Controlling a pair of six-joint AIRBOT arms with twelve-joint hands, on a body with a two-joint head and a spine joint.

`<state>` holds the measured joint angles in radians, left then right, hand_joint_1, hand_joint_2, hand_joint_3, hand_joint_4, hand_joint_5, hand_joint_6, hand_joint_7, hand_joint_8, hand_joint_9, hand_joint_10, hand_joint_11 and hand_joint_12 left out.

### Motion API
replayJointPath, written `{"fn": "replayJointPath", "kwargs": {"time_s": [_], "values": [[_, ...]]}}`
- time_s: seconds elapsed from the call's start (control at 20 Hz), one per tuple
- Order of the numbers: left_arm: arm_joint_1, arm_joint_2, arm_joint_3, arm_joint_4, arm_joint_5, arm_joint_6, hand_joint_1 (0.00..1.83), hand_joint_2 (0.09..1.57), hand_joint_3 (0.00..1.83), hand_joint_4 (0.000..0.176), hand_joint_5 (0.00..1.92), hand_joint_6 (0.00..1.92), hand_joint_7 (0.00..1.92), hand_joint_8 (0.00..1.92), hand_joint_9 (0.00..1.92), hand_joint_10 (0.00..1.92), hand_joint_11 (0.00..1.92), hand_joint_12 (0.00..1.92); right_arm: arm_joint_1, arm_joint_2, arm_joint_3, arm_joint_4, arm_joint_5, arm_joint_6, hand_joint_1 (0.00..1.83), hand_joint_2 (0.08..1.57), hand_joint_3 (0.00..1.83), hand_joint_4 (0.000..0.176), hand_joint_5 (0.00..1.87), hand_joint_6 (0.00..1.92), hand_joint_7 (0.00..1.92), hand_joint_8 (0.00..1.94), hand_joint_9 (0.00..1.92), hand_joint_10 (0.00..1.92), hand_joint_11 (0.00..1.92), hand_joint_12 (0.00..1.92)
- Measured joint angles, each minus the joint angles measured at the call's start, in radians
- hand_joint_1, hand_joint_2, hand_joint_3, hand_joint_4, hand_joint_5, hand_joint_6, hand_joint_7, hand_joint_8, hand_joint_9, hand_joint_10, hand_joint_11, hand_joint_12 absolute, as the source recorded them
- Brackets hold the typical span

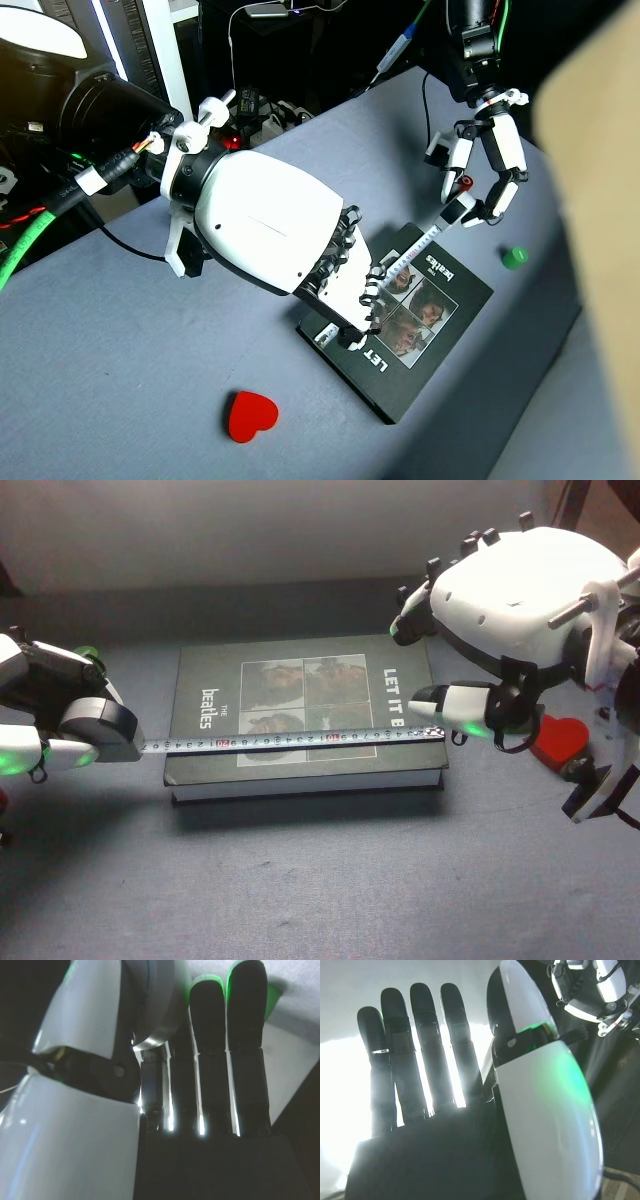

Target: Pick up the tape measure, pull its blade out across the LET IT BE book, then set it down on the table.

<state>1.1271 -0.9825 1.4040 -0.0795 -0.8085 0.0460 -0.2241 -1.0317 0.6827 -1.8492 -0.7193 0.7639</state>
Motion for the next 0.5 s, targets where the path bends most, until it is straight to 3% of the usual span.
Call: {"fn": "replayJointPath", "kwargs": {"time_s": [0.5], "values": [[0.007,-0.001,0.004,0.011,-0.014,-0.001,1.38,1.13,0.00,0.000,0.88,0.87,0.94,1.07,0.92,1.32,0.92,1.16,-0.005,0.001,-0.006,-0.013,0.005,0.004,0.79,1.13,0.00,0.000,0.71,0.00,0.78,0.01,0.75,0.03,0.35,1.01]]}}
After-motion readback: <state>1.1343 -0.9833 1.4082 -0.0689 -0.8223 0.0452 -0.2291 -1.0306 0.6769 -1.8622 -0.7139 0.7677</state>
